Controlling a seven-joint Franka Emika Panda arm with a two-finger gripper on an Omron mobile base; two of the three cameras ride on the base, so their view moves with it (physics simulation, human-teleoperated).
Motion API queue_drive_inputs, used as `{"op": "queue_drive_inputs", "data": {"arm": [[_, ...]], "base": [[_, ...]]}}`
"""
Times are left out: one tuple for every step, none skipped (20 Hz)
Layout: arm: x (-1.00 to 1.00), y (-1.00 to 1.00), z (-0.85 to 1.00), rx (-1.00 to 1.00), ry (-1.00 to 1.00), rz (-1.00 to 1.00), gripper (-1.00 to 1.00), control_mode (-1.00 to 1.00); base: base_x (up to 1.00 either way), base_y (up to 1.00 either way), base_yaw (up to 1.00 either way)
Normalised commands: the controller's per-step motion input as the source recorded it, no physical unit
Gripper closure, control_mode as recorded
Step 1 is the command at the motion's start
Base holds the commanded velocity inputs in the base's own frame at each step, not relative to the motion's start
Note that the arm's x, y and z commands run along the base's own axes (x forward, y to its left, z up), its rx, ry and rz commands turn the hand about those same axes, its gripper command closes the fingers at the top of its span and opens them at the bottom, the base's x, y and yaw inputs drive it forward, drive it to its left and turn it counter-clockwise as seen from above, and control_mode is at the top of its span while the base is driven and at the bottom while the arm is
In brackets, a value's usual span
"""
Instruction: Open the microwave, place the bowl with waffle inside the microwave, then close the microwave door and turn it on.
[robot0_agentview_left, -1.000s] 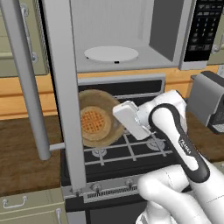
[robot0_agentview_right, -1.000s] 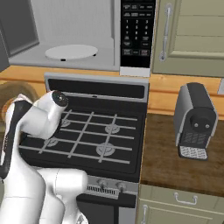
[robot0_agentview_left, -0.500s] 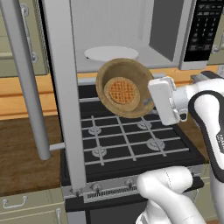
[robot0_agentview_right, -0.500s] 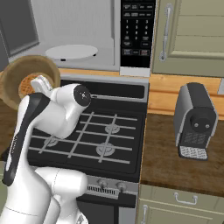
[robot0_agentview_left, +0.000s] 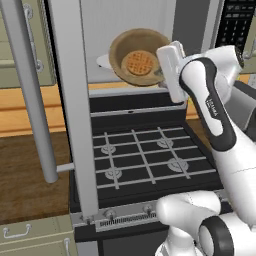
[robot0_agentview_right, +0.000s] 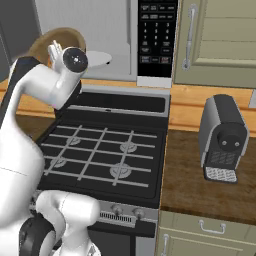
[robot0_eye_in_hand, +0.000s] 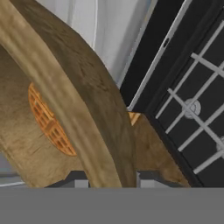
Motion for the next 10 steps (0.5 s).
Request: {"op": "queue_drive_inputs", "data": {"arm": [[1.0, 0.0, 0.5, 0.07, 0.36, -0.23, 1.0, -1.0], [1.0, 0.0, 0.45, 0.08, 0.39, -0.22, 1.0, -1.0], [1.0, 0.0, 0.45, 0.09, 0.4, -0.21, 1.0, -1.0], [1.0, 0.0, 0.39, 0.09, 0.39, -0.21, 1.0, -1.0], [1.0, 0.0, 0.39, 0.1, 0.39, -0.2, 1.0, -1.0], [1.0, 0.0, 0.25, 0.1, 0.4, -0.2, 1.0, -1.0], [1.0, -0.05, 0.09, 0.13, 0.39, -0.19, 1.0, -1.0], [1.0, -0.01, 0.0, 0.11, 0.37, -0.2, 1.0, -1.0], [1.0, 0.0, 0.0, 0.08, 0.33, -0.2, 1.0, -1.0], [1.0, 0.0, -0.03, 0.07, 0.29, -0.21, 1.0, -1.0]], "base": [[0.0, 0.0, 0.0], [0.0, 0.0, 0.0], [0.0, 0.0, 0.0], [0.0, 0.0, 0.0], [0.0, 0.0, 0.0], [0.0, 0.0, 0.0], [0.0, 0.0, 0.0], [0.0, 0.0, 0.0], [0.0, 0.0, 0.0], [0.0, 0.0, 0.0]]}}
